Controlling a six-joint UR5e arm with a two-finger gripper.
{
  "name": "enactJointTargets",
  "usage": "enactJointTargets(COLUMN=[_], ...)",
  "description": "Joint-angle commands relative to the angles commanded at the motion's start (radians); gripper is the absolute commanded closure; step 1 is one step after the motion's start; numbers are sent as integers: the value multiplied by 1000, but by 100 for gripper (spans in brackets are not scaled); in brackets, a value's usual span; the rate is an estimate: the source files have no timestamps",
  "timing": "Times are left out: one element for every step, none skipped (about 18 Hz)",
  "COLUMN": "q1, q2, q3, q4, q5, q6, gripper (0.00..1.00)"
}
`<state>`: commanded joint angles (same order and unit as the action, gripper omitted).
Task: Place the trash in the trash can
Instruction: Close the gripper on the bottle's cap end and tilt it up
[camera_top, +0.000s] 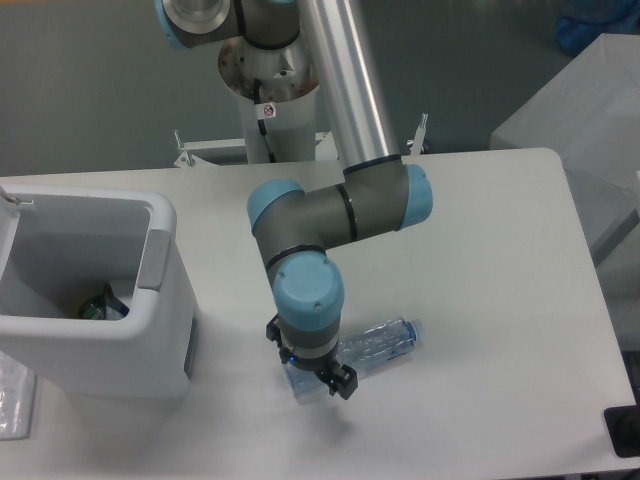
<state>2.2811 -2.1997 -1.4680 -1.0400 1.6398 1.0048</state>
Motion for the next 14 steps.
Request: enactJointTargets(q1=[-5,-6,-8,-8,-8,-9,-12,-17,-20,-25,-25,-26,-26,-26], q2=[-5,-12,-17,-18,-20,-23,-23,-22,-22,-23,-25,-23,-23,-23], q3=[0,2,2,0,0,0,0,2,2,2,2,2,2,2], q4=[0,0,0,0,0,0,0,0,0,0,0,0,0,0], q5=[2,2,2,6,14,23,34,46,52,52,54,57,57,57], q6=[2,3,3,3,2,3,2,3,3,2,2,3,3,3], gripper=[0,0,0,0,0,0,0,0,0,0,0,0,0,0])
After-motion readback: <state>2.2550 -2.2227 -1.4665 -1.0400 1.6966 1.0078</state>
